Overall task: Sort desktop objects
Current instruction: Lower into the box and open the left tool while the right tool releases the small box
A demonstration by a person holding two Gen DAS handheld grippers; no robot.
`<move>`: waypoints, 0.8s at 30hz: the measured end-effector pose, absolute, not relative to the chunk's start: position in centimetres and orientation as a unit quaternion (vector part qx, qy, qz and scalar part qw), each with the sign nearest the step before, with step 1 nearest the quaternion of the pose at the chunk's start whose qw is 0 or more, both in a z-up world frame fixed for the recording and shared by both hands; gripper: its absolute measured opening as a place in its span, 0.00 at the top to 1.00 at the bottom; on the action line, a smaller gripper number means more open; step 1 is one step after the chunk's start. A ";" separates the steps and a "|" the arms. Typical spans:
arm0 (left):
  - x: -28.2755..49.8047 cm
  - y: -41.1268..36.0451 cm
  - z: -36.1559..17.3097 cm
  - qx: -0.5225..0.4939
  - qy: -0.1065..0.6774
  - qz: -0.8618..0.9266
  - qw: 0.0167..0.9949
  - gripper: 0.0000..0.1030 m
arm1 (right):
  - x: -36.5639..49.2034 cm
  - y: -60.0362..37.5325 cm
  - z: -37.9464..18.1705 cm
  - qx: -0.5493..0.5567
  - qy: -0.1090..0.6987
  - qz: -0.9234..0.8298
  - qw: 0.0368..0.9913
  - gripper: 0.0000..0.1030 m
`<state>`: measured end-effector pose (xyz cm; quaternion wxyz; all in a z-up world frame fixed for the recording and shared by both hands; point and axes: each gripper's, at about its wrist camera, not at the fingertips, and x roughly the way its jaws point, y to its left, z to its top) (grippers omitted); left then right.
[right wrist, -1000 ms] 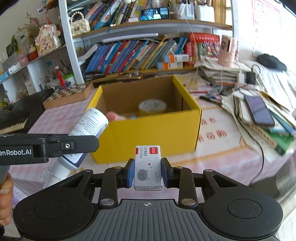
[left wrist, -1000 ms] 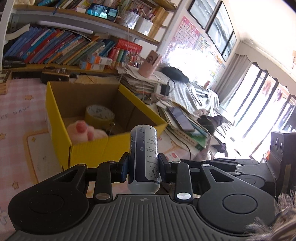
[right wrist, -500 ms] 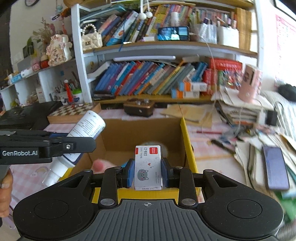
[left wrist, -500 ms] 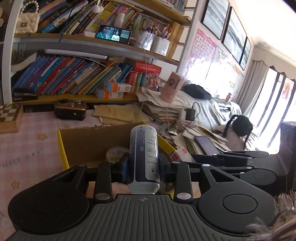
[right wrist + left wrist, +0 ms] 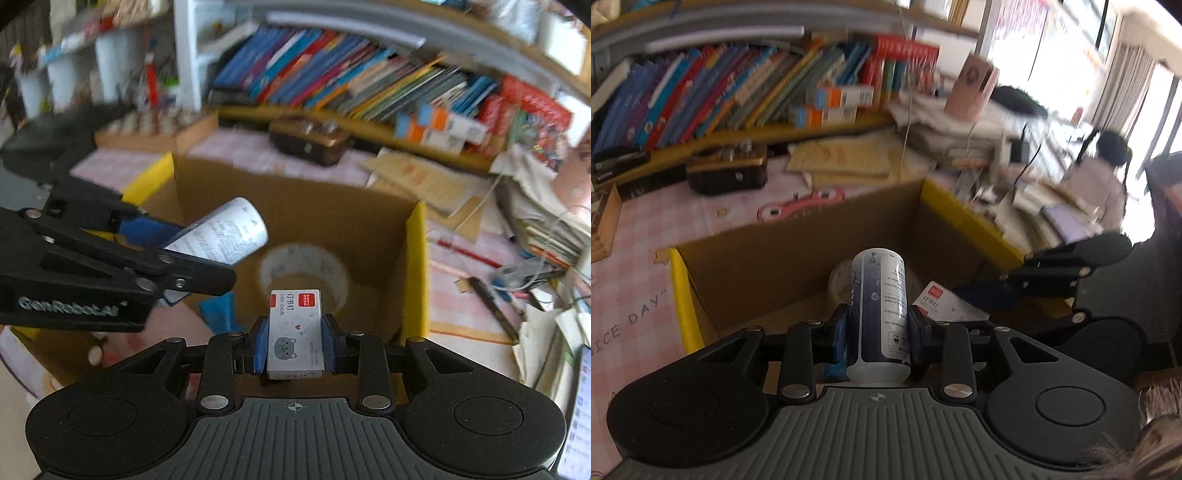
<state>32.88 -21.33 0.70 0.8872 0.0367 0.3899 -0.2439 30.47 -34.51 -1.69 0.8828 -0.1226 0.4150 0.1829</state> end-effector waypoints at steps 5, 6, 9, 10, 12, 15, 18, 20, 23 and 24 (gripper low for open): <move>34.2 -22.4 -0.3 0.074 0.422 -0.226 0.875 0.71 | 31.4 -33.7 -3.0 -0.163 0.449 0.205 0.855 0.71; 34.3 -22.5 -0.5 0.079 0.427 -0.224 0.873 0.71 | 31.4 -33.5 -3.1 -0.167 0.451 0.207 0.852 0.71; 34.5 -22.6 -0.6 0.083 0.431 -0.223 0.870 0.71 | 31.3 -33.5 -3.1 -0.170 0.455 0.215 0.847 0.71; 34.5 -22.5 -0.5 0.079 0.429 -0.225 0.871 0.70 | 31.3 -33.6 -3.1 -0.169 0.456 0.217 0.847 0.71; 34.3 -22.3 -0.4 0.074 0.426 -0.223 0.874 0.64 | 31.3 -33.6 -3.1 -0.165 0.456 0.219 0.847 0.71; 34.0 -21.9 0.1 0.063 0.409 -0.217 0.884 0.42 | 31.1 -33.7 -3.0 -0.159 0.452 0.219 0.850 0.71; 33.2 -21.4 1.0 0.055 0.384 -0.207 0.898 0.23 | 31.0 -34.0 -2.5 -0.151 0.438 0.212 0.860 0.70; 32.4 -21.0 1.8 0.054 0.364 -0.202 0.908 0.19 | 30.5 -34.3 -1.8 -0.142 0.422 0.206 0.871 0.70; 30.9 -20.5 3.3 0.059 0.334 -0.194 0.921 0.12 | 29.6 -34.6 -0.5 -0.130 0.395 0.194 0.889 0.66; 30.2 -20.2 3.9 0.058 0.321 -0.193 0.926 0.11 | 29.2 -34.8 0.0 -0.127 0.384 0.191 0.894 0.66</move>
